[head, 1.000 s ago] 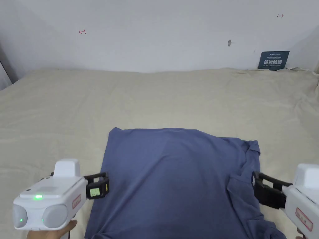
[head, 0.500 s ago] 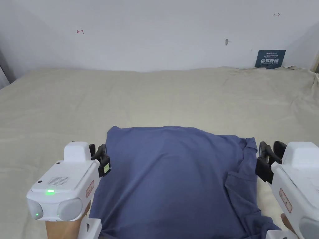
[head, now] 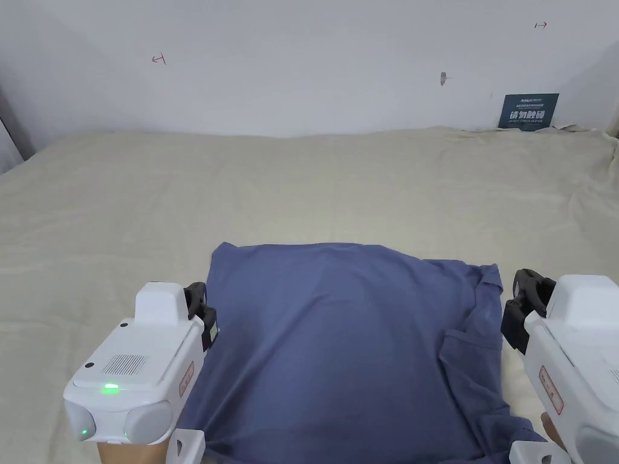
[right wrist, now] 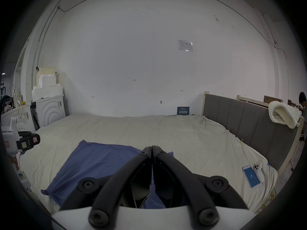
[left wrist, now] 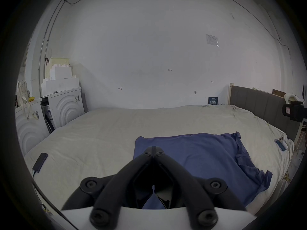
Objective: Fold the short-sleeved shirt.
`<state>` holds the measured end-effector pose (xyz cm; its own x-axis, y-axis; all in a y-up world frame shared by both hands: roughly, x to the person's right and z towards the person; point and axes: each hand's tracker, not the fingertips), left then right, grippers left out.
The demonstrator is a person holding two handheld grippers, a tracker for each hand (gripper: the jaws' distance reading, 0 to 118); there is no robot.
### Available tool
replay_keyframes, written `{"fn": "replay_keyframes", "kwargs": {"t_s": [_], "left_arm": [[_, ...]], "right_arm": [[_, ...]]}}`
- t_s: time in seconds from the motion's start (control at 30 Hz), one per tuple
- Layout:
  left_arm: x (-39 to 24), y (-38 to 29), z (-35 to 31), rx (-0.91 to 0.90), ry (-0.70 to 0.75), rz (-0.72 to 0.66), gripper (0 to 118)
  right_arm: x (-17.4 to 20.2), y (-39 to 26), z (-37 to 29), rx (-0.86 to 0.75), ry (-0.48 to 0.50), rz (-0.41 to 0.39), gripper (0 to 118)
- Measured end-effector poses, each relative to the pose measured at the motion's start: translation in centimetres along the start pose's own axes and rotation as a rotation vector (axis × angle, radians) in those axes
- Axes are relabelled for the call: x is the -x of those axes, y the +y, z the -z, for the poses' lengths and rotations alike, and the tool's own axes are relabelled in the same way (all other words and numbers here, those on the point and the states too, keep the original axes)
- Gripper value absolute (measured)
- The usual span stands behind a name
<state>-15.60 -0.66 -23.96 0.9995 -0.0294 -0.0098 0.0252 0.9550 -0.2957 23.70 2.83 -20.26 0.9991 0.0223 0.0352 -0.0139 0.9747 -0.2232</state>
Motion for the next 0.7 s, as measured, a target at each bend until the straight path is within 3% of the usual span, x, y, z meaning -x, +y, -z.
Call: {"fn": "replay_keyframes", "kwargs": {"t_s": [0.27, 0.63, 0.7], "left_arm": [[2.1, -0.9, 2.0, 0.349, -0.037, -0.128, 0], [4.1, -8.2, 3.4, 0.707, -0.036, -0.172, 0], [4.5, -9.2, 3.4, 0.730, -0.035, -0.192, 7]], "right_arm": [[-0.3, -0.2, 0.2, 0.016, 0.003, 0.008, 0], [-0.2, -1.1, 0.5, 0.051, 0.012, 0.014, 0], [-0.2, -1.3, 0.6, 0.059, 0.013, 0.013, 0]]}}
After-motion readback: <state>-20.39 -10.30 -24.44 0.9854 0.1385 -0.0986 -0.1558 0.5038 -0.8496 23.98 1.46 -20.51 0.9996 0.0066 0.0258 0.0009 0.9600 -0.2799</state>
